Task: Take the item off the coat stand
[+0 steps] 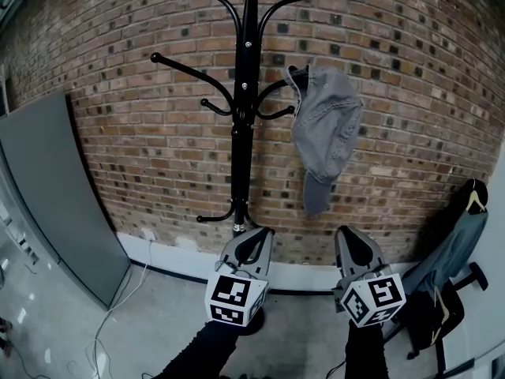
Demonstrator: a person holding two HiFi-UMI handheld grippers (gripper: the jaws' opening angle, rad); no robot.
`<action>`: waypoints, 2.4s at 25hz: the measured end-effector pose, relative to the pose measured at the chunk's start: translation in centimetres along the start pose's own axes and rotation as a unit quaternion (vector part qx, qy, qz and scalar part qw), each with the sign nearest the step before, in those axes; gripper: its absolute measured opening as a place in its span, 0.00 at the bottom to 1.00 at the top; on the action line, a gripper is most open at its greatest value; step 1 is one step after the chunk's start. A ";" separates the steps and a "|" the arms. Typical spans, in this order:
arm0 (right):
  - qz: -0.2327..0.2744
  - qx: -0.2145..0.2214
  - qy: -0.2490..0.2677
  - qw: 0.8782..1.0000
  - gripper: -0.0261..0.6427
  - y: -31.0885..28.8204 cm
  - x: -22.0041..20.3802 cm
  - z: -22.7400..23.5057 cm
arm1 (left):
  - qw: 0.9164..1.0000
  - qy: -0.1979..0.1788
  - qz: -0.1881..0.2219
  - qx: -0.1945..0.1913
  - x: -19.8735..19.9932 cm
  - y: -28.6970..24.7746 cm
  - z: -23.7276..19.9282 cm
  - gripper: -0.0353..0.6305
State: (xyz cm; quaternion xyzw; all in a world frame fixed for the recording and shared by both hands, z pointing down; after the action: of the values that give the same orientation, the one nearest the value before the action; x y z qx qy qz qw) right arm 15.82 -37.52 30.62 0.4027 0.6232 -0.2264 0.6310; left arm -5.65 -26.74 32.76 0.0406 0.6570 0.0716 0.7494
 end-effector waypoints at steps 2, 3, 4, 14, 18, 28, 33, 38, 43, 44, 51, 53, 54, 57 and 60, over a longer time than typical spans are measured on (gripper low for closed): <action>-0.002 -0.001 0.002 1.000 0.06 -0.4 0.4 0.1 | 1.000 -0.003 0.001 0.002 0.3 -0.1 -0.3 0.06; -0.001 -0.001 0.002 1.000 0.06 -0.6 0.6 0.1 | 1.000 -0.004 0.000 0.003 0.3 -0.2 -0.5 0.06; 0.004 0.001 -0.001 1.000 0.06 -0.7 0.9 0.2 | 1.000 -0.003 -0.002 0.005 0.3 -0.2 -0.6 0.06; 0.075 0.027 -0.001 0.997 0.18 -1.8 4.8 1.1 | 1.000 -0.001 -0.004 0.012 -0.2 -0.1 -1.4 0.06; 0.080 0.048 -0.009 0.996 0.35 -2.9 6.0 1.6 | 1.000 -0.002 -0.004 0.013 -0.2 0.1 -1.7 0.06; 0.122 0.087 -0.058 0.987 0.48 -5.5 9.7 3.4 | 0.999 -0.013 -0.004 0.033 -0.1 1.0 -3.1 0.06; 0.142 0.094 -0.098 0.980 0.48 -7.5 11.9 4.3 | 0.999 -0.012 -0.002 0.044 0.1 1.3 -3.5 0.06; 0.139 0.119 -0.122 0.975 0.48 -9.2 12.4 4.7 | 0.999 -0.013 -0.007 0.049 -0.1 1.8 -3.9 0.06; 0.143 0.148 -0.147 0.968 0.48 -10.0 12.1 5.1 | 0.998 -0.013 -0.012 0.056 -0.5 2.1 -4.1 0.06; 0.141 0.149 -0.149 0.967 0.48 -10.2 12.1 5.1 | 0.998 -0.014 -0.012 0.058 -0.4 2.2 -4.1 0.06; 0.133 0.127 -0.162 0.970 0.36 -10.6 11.5 4.8 | 0.998 -0.016 -0.013 0.060 -0.7 2.5 -4.2 0.06; 0.130 0.113 -0.150 0.974 0.19 -10.5 11.5 4.7 | 0.998 -0.015 -0.013 0.062 -0.8 2.7 -4.3 0.06; 0.131 0.107 -0.143 0.975 0.14 -10.5 11.6 4.7 | 0.998 -0.015 -0.013 0.064 -0.8 2.8 -4.4 0.06; 0.136 0.096 -0.130 0.977 0.09 -10.3 11.9 4.6 | 0.998 -0.013 -0.014 0.068 -0.9 3.0 -4.6 0.06; 0.145 0.078 -0.125 0.978 0.08 -10.2 12.2 4.5 | 0.997 -0.010 -0.013 0.070 -1.0 3.3 -4.7 0.06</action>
State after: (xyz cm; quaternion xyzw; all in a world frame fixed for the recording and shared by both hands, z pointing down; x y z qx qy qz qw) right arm 12.00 -44.30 16.03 0.5056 0.4548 -0.2293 0.6964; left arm -10.64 -23.83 33.59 0.0851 0.6533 0.0150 0.7522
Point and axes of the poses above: the fingertips, and each gripper's own axes: y backward along the fingers, z to its right, x out of its top, the point moved 10 cm from there along y, backward along the fingers, and after that the axes turned 4 degrees about -x, right-handed, at the moved point
